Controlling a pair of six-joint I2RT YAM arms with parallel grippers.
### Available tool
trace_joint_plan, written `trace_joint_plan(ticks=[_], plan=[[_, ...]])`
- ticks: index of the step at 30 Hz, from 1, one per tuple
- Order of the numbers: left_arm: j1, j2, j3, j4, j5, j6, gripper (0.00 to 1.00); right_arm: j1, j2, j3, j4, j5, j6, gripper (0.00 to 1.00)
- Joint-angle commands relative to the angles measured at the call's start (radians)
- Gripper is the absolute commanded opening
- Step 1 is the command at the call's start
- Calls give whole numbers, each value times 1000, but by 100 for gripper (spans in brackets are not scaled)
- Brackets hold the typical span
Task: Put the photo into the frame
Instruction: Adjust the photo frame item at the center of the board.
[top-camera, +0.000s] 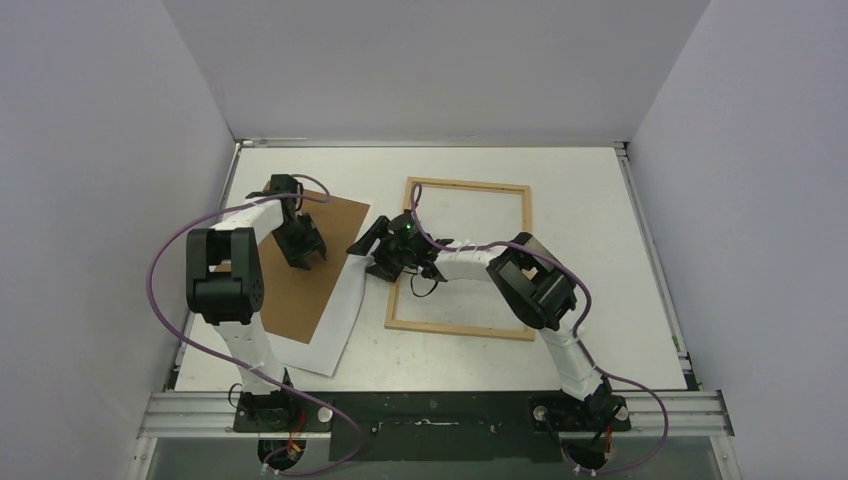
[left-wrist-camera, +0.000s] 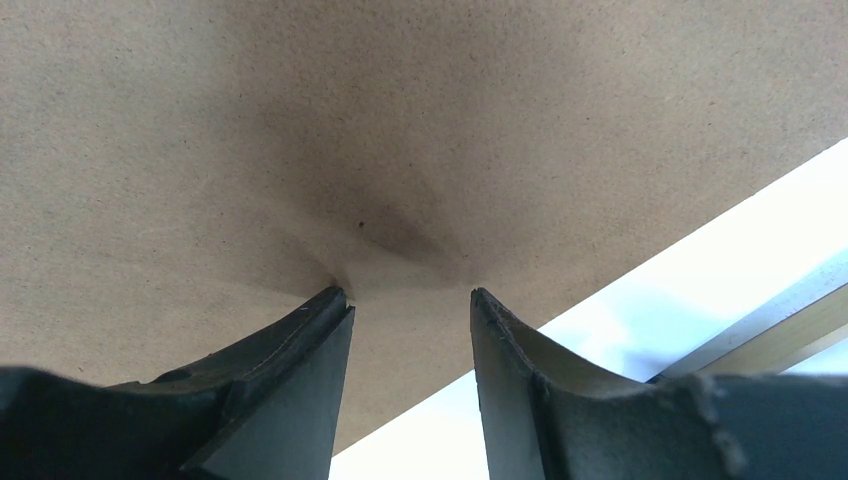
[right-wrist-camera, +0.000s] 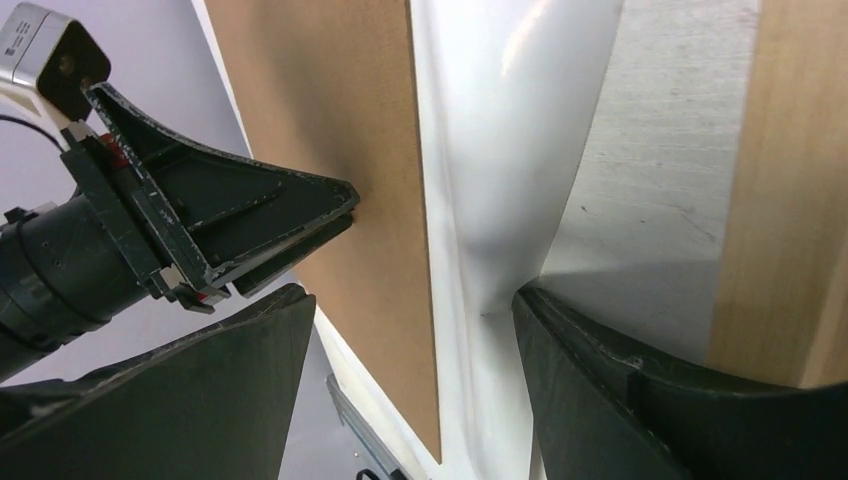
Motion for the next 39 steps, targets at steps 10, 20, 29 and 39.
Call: trace_joint_plan(ticks=[10,20,29,39], plan=[[-7,101,-2,-44,76,-11,45,29,8,-38,254,-136,20,77],[-8,119,3,-35,84,-14,45,68,-112,-177,177,-94,67,79],[-7,124,17,-42,92,-7,45,112,-109,-195,219,-75,55,72],[-8,120,20,-48,108,1,35,134,-67,-139,148,-16,-39,26]])
